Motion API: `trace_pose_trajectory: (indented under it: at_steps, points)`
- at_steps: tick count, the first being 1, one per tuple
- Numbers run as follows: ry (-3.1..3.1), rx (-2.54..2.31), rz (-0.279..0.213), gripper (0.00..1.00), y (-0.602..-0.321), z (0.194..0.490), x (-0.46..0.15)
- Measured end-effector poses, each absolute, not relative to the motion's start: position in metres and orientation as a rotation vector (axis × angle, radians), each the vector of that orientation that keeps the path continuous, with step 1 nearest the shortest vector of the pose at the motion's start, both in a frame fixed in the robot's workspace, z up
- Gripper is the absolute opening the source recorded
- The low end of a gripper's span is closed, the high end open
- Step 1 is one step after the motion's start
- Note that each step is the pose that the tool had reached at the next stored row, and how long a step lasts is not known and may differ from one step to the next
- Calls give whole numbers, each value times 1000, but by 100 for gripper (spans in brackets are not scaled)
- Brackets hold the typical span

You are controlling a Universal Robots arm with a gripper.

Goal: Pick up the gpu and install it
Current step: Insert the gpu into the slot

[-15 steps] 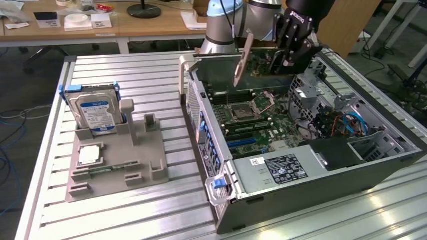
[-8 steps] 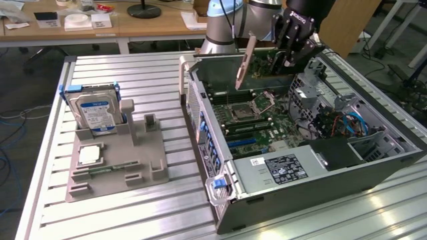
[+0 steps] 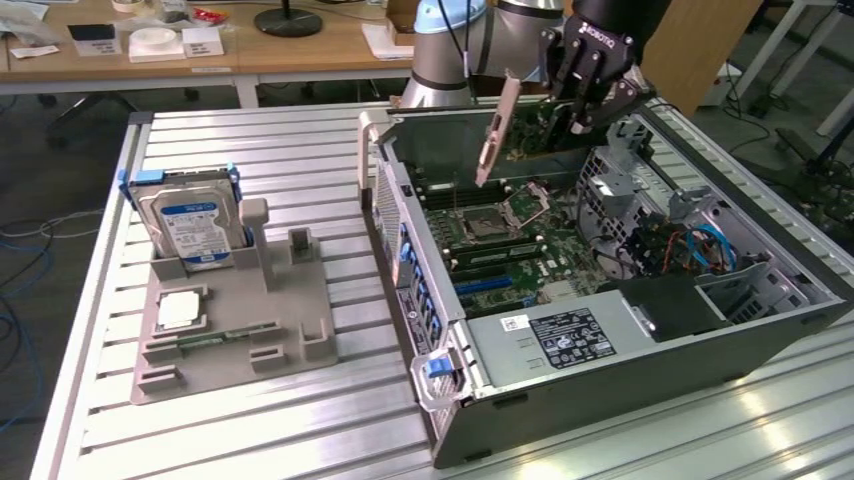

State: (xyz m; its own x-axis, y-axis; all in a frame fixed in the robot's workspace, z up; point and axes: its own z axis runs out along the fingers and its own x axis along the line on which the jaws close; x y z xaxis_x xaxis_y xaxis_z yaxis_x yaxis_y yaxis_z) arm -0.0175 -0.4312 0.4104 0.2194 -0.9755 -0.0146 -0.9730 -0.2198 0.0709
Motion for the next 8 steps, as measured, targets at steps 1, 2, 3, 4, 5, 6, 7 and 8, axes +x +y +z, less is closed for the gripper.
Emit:
trace_pose_trajectory:
  at_steps: [1, 2, 3, 4, 5, 6, 7, 8]
  points:
    - [-1915, 2430, -86, 28, -431, 410, -18]
    - [-1897, 2443, -85, 28, -431, 410, -18]
    - [-1879, 2457, -85, 28, -431, 410, -18]
    - [-1861, 2470, -84, 28, -431, 410, -18]
    - [-1842, 2484, -84, 28, -431, 410, -18]
    - [-1824, 2497, -83, 28, -431, 410, -18]
    - [-1806, 2509, -83, 28, -431, 410, -18]
    - [-1790, 2520, -82, 28, -431, 410, -18]
